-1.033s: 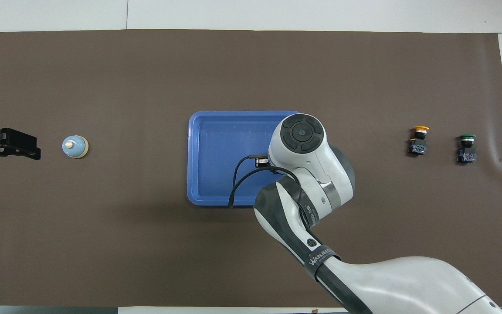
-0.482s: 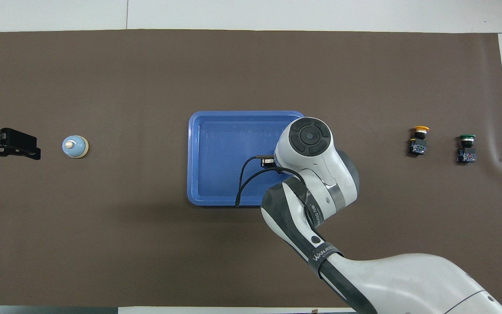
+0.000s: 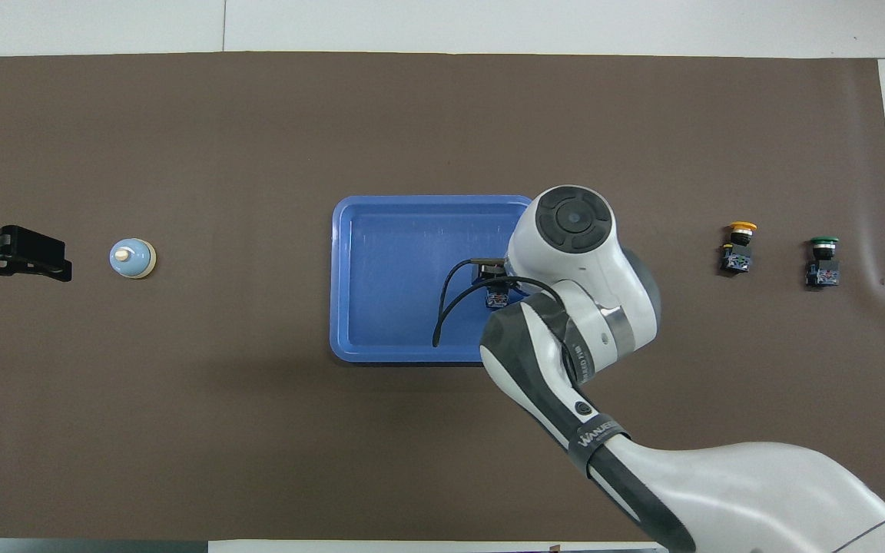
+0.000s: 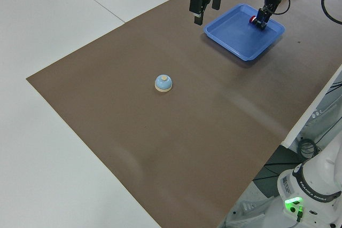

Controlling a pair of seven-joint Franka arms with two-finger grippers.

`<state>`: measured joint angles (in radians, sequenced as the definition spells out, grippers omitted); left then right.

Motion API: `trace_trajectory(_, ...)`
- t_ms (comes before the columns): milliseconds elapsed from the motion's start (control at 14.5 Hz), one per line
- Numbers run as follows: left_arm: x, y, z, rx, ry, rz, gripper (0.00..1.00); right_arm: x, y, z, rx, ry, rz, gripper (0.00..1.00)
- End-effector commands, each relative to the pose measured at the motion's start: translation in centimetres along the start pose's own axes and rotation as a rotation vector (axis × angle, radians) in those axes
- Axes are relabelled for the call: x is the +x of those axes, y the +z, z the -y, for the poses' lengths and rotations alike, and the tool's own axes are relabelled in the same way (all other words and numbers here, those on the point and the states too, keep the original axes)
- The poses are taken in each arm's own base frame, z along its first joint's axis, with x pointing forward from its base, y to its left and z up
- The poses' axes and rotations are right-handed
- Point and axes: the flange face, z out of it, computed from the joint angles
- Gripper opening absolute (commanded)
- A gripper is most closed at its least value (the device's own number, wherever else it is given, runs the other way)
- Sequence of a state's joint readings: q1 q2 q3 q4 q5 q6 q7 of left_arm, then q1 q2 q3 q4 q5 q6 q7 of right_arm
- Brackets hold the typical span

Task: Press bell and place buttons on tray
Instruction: 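Lower the red button into the blue tray and open the right gripper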

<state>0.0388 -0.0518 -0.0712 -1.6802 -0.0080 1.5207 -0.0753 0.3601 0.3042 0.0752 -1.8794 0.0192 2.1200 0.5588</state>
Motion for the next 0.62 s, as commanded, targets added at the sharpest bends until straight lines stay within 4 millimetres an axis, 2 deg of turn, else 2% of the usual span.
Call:
trace_trajectory(0,-0.1,-0.5,0.1,-0.011,-0.007,0.004,1.00,2.1,-4.8,-6.4,0.018,0.080,0.008,1.00)
trace_trajectory(138,-0.1,-0.5,0.1,-0.011,-0.008,0.005,1.00,3.8,-5.3,-11.2,0.005,0.116,0.013,1.00)
trace_trajectory(344,-0.1,-0.5,0.1,-0.011,-0.007,0.005,1.00,6.5,-5.0,-20.5,-0.023,0.106,0.001,1.00)
trace_trajectory(413,-0.1,-0.5,0.1,-0.011,-0.007,0.004,1.00,7.0,-4.4,-24.2,-0.028,0.097,0.011,1.00)
trace_trajectory(482,-0.1,-0.5,0.1,-0.011,-0.007,0.005,1.00,7.2,-3.9,-27.0,-0.025,0.097,0.017,1.00)
trace_trajectory(551,-0.1,-0.5,0.1,-0.011,-0.007,0.005,1.00,7.3,-3.1,-28.6,-0.024,0.091,0.016,1.00)
